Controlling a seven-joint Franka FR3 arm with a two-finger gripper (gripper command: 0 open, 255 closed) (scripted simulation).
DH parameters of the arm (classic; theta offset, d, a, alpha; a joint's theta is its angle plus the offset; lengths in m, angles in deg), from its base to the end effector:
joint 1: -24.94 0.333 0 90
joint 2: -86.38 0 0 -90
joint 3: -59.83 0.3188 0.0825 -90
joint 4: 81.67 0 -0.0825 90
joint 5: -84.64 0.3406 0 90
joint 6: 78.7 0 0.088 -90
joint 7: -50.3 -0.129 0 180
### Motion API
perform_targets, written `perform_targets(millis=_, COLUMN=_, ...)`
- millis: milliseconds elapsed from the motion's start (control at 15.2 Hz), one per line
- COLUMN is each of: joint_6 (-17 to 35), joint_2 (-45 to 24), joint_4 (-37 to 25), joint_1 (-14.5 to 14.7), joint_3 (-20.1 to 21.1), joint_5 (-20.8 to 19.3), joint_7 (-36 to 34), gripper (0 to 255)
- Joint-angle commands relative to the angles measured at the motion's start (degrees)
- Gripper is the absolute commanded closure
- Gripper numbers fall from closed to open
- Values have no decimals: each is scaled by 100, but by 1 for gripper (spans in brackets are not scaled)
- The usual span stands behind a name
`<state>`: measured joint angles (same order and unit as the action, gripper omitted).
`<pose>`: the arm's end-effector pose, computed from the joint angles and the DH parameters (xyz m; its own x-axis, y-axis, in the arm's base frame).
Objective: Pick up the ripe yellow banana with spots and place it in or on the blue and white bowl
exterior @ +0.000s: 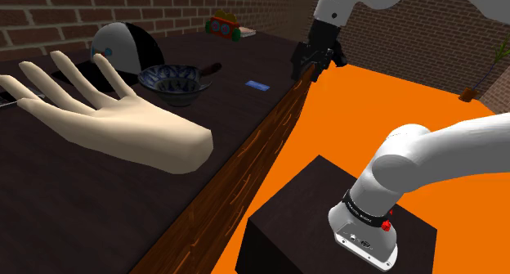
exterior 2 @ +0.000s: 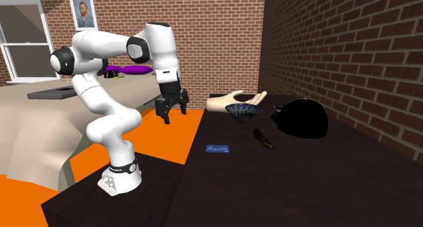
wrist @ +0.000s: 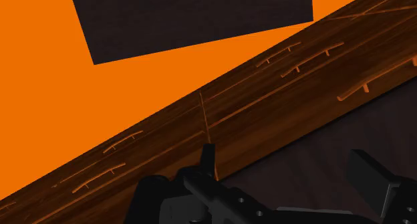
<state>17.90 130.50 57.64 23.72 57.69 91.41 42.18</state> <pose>0.2753 -0.0048 0.5449 0.9796 -0.2011 0.0026 -0.1986 -0.9693 -0.1450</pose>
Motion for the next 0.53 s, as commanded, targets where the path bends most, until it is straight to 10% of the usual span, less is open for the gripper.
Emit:
perform_targets(millis=0, joint_6=0, joint_2=0, joint_4=0, joint_1=0, joint_3=0, joint_5=0, joint_7=0, gripper=0)
perform_targets(millis=462, joint_6=643, joint_2=-1520, joint_4=-968, joint_1=-42, joint_3=642, joint_5=64, joint_7=-1063, gripper=0)
